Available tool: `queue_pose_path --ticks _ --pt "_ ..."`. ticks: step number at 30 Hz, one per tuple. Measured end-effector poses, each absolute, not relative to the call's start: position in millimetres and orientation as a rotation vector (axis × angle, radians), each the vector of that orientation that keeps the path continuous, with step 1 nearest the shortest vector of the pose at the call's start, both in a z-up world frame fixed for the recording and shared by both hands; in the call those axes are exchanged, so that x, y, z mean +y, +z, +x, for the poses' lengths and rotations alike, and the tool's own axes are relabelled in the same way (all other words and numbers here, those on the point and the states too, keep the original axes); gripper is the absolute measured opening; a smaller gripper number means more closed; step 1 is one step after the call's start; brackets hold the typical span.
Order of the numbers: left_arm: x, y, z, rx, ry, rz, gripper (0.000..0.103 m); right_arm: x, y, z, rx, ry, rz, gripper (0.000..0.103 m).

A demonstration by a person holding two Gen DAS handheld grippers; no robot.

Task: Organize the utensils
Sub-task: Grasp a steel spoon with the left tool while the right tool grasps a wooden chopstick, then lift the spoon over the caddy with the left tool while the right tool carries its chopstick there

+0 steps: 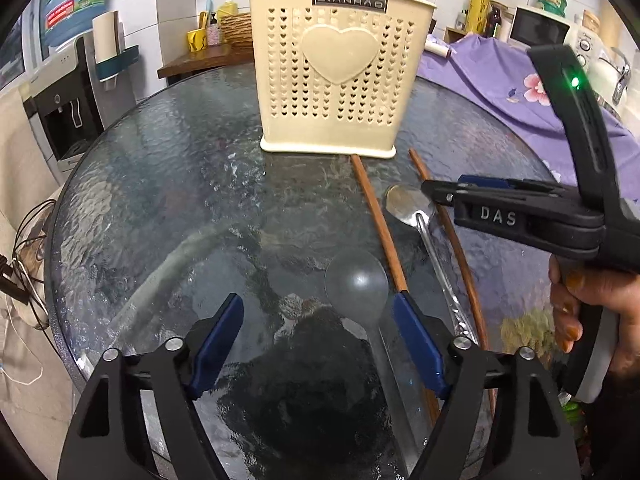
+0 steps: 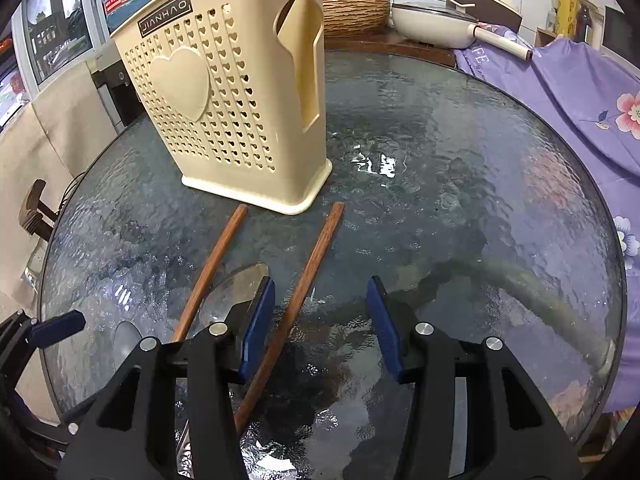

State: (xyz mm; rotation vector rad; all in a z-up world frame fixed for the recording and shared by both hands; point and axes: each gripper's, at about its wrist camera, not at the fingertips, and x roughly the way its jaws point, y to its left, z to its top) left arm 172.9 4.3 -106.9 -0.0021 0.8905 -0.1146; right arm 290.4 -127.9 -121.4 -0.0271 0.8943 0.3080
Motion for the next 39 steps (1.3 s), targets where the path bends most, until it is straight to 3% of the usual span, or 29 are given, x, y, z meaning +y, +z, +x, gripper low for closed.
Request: queue_pose_path --ticks 5,12,31,34,39 --pt "0 -108 172 0.900 -0.110 0.022 0.063 -128 -122 291 0.898 0.302 -0.036 0.048" --pt "-13 -109 172 0.905 -0.122 0.052 0.062 -126 -121 298 0.905 0.279 -0.060 0.048" --pt "-24 -106 186 0.901 -0.105 0.066 0.045 -100 -120 325 0.906 0.278 -0.121 0.012" --pt "-23 -106 187 0.897 -0.099 0.062 0.036 -102 -120 326 0.907 0.286 -0.110 0.012" --pt "-21 -106 187 0.896 -0.099 0.059 0.036 -107 -121 327 0.904 0.289 -0.107 0.011"
